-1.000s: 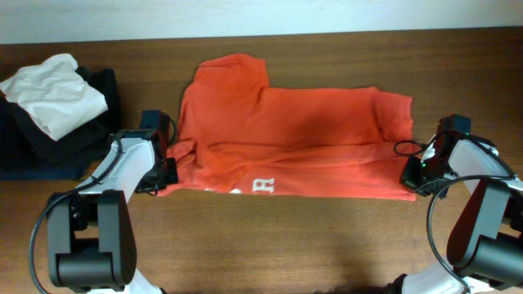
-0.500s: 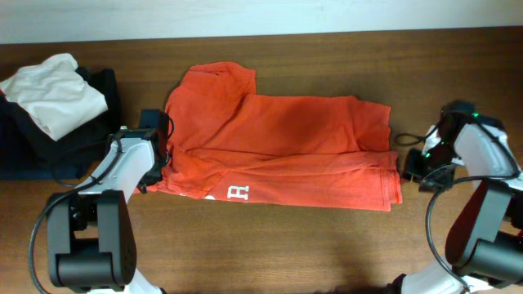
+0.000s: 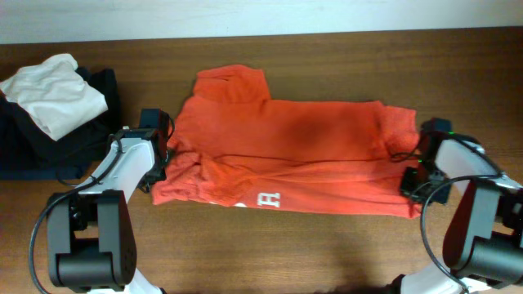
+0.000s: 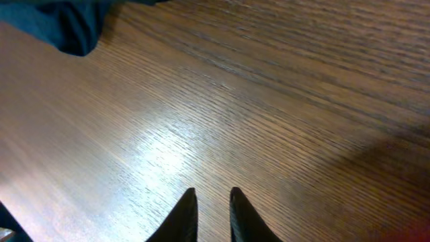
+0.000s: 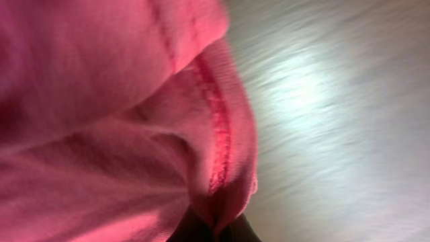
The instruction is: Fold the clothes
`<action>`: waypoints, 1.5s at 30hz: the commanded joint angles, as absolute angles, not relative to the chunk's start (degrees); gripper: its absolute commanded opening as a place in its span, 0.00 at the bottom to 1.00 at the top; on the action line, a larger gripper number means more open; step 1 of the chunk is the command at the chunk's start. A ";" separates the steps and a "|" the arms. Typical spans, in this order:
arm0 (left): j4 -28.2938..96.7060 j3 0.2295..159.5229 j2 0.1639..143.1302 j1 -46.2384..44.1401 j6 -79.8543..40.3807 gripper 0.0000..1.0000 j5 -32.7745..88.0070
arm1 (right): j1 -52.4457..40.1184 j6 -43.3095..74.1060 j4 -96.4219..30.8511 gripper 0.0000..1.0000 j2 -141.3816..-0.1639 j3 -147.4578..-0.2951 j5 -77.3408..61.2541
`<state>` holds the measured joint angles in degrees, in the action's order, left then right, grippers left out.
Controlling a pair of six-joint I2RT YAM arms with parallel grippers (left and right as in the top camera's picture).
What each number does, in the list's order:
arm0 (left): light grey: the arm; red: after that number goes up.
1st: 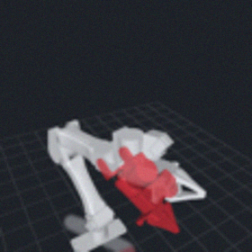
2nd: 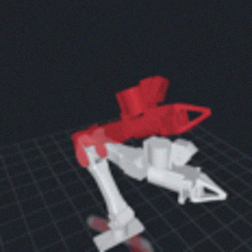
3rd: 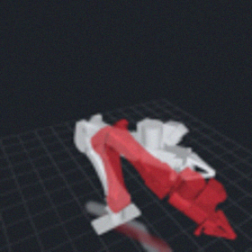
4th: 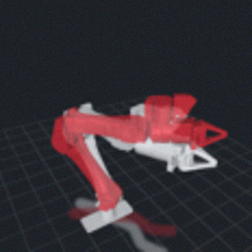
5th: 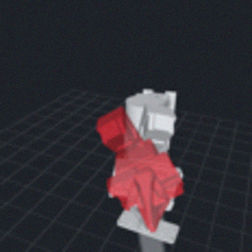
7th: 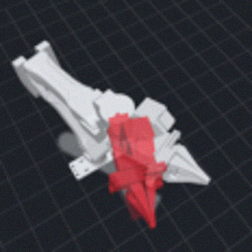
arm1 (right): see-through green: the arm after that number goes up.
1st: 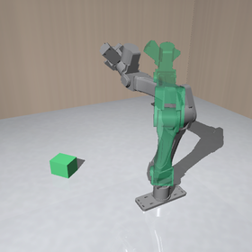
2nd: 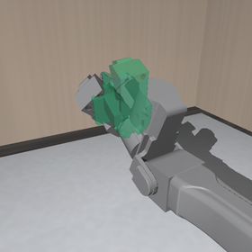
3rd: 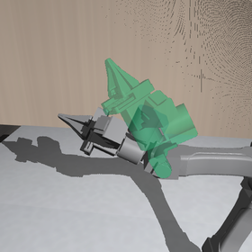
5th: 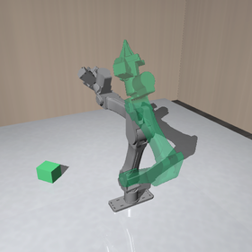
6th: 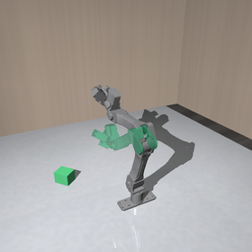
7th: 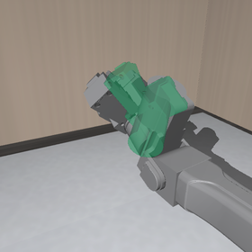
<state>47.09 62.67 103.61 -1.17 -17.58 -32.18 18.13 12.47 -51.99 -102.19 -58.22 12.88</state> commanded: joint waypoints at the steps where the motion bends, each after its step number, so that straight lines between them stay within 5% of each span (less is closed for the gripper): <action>1: 47.18 62.72 103.26 -0.97 -17.78 0.01 -30.79 | 22.83 13.80 -51.77 0.04 -102.48 -61.89 13.76; 4: 47.46 62.72 103.26 -0.97 -17.72 0.00 -27.49 | 22.90 13.80 -51.64 0.04 -102.50 -61.89 13.52; 6: 48.69 62.72 103.26 -0.95 -11.29 0.04 -7.11 | 22.90 13.80 -51.64 0.04 -102.50 -61.89 13.50; 8: 49.87 62.72 103.26 -0.95 -3.16 0.20 11.62 | 22.90 13.82 -51.59 0.04 -102.50 -61.89 13.21; 12: 51.13 61.71 103.28 -0.97 -3.14 0.27 11.60 | 22.90 13.82 -51.55 0.04 -102.50 -61.89 12.23; 18: 56.53 66.11 101.32 -0.95 -6.59 0.20 4.73 | 22.90 13.82 -51.59 0.04 -102.50 -61.89 12.21; 20: 60.03 67.11 96.97 -0.95 -6.83 0.36 4.71 | 22.90 13.80 -51.59 0.04 -102.50 -61.89 12.21; 23: 64.58 65.19 96.77 -0.97 -6.83 0.39 6.66 | 22.90 13.80 -51.59 0.04 -102.50 -61.89 12.21; 29: 47.46 49.69 96.77 -0.97 -6.81 0.38 7.88 | 22.90 13.82 -51.62 0.04 -102.50 -61.89 12.19; 30: 45.58 48.73 96.77 -0.97 -6.81 0.31 7.66 | 22.90 13.82 -51.62 0.04 -102.50 -61.89 12.19; 31: 44.23 48.75 96.73 -0.95 -6.85 0.06 4.38 | 22.90 13.82 -51.62 0.04 -102.50 -61.89 12.19; 32: 44.27 50.02 96.71 -0.95 -11.66 0.00 -5.39 | 22.90 13.82 -51.62 0.04 -102.50 -61.89 12.19; 33: 45.84 53.23 96.66 -0.95 -18.74 0.01 -17.76 | 22.90 13.82 -51.64 0.04 -102.50 -61.89 12.19; 36: 45.84 57.98 96.62 -0.97 -18.90 0.00 -28.25 | 22.92 13.80 -51.62 0.04 -102.50 -61.89 12.23; 39: 47.72 58.00 96.62 -0.97 -19.31 0.01 -29.41 | 22.92 13.80 -51.59 0.04 -102.50 -61.89 12.23; 40: 48.10 58.00 96.62 -0.97 -19.31 0.02 -29.39 | 22.92 13.80 -51.62 0.04 -102.50 -61.89 12.23; 42: 50.70 58.00 96.62 -1.02 -19.27 0.27 -26.74 | 22.92 13.80 -51.77 0.04 -102.50 -61.89 12.23; 45: 55.00 60.18 95.24 -1.02 -19.29 0.36 -23.05 | 22.90 13.82 -52.01 0.04 -102.50 -61.89 12.23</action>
